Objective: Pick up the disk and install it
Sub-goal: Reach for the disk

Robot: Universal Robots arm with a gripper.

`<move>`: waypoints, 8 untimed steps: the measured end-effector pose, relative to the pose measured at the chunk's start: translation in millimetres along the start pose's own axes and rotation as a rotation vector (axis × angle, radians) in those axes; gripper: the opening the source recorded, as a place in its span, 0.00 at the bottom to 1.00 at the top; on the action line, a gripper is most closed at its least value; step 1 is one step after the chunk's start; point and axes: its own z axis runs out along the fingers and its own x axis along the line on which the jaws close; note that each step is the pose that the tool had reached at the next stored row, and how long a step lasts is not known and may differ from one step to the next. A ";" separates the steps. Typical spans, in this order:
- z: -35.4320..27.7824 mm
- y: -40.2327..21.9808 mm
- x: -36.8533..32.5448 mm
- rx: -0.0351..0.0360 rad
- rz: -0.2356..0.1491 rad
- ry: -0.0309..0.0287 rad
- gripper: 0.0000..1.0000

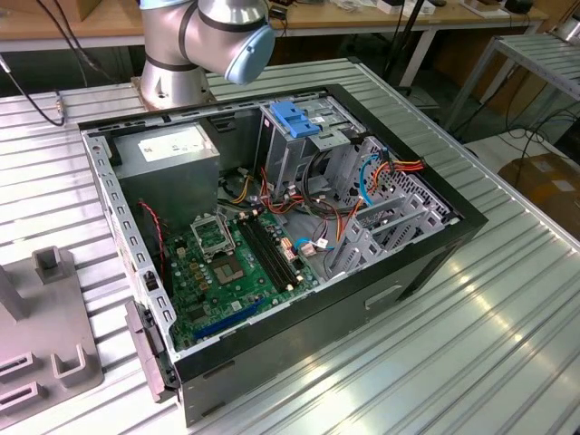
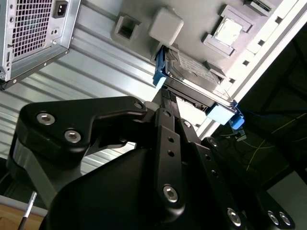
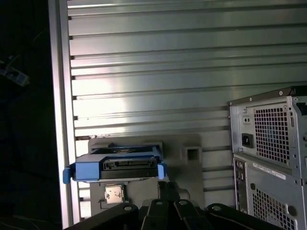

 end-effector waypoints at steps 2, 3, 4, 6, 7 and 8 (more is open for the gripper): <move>-0.1 -0.2 3.0 0.0000 0.000 0.0000 0.10; -0.1 -0.3 4.5 0.0000 0.000 0.0000 0.10; -0.1 -0.4 6.1 0.0000 0.000 0.0000 0.10; -0.2 -0.7 9.5 -0.0001 0.000 0.0000 0.10; -0.2 -0.9 12.1 -0.0001 0.000 -0.0001 0.10; -0.4 -1.1 15.2 0.0000 0.000 0.0000 0.10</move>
